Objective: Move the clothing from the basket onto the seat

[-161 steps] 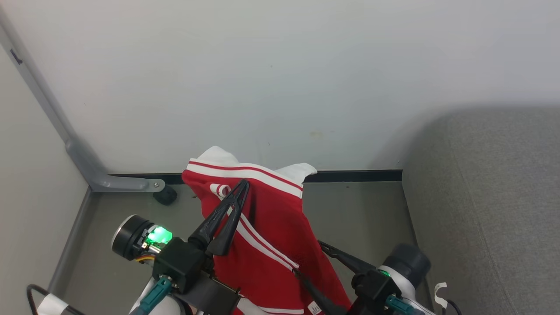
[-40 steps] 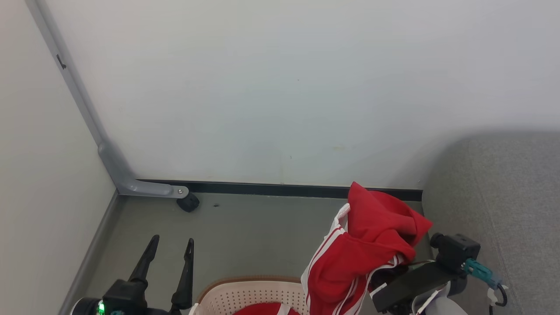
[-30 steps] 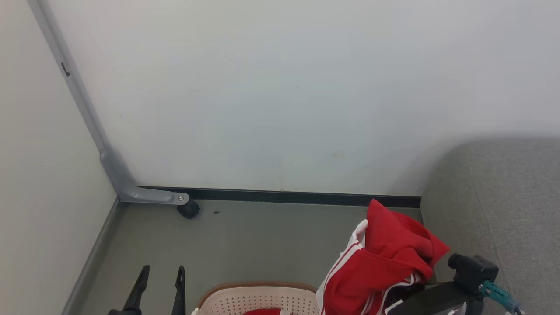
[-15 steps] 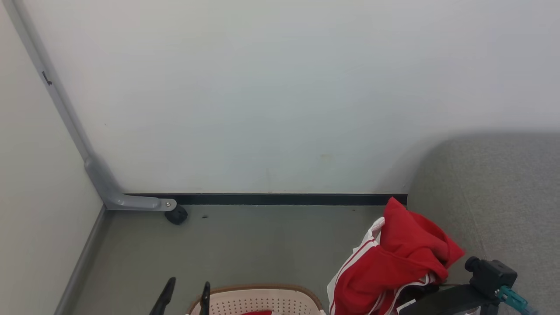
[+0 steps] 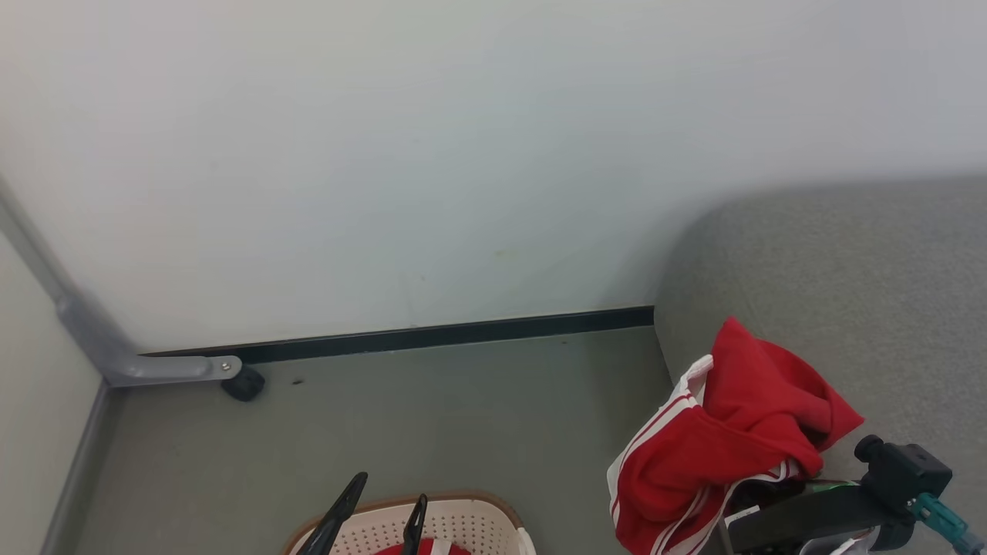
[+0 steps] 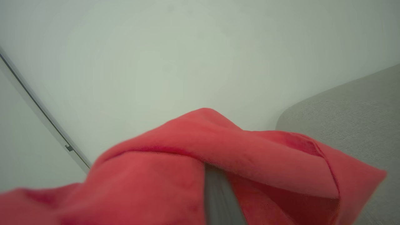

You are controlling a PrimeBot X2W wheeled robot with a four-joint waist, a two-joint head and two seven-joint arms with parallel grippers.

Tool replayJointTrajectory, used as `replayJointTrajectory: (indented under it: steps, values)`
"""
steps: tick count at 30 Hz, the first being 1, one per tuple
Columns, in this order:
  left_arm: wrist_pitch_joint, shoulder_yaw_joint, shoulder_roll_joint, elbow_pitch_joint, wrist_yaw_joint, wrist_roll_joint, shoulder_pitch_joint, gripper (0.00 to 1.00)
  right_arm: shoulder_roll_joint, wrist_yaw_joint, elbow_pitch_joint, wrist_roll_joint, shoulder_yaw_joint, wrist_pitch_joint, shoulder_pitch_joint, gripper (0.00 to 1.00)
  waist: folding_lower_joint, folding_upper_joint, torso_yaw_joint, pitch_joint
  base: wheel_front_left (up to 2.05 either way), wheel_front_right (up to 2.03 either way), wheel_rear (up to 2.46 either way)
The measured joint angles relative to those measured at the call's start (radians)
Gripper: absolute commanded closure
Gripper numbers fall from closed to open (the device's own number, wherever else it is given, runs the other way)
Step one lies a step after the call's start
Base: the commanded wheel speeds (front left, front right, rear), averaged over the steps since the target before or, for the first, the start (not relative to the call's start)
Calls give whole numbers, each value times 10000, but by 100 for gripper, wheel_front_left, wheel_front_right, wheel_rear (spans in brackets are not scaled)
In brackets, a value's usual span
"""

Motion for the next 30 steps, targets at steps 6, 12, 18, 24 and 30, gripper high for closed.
replayJointTrajectory:
  steps: [6,12,18,24,30]
  values:
    - [0,-142,92,-230,-136,98,-111,0,-23,-73,-151,-92,-313,0,-8,100,0,0,-558,268,0,0,0]
    - [0,-353,113,-430,-238,184,-244,0,-33,-178,-230,-211,-721,0,-23,100,0,0,-1297,600,0,0,0]
    - [0,-888,341,-652,-330,385,-360,0,-13,-261,-437,-355,-1120,0,-88,100,1,0,-2045,950,0,0,0]
    - [0,-1507,612,-980,-343,673,-673,0,25,-274,-604,-424,-1519,0,-95,100,1,1,-2645,1412,0,0,0]
    - [0,-1810,696,-1244,-345,729,-942,0,127,-360,-880,-606,-1829,0,-96,100,1,1,-3077,1964,0,0,0]
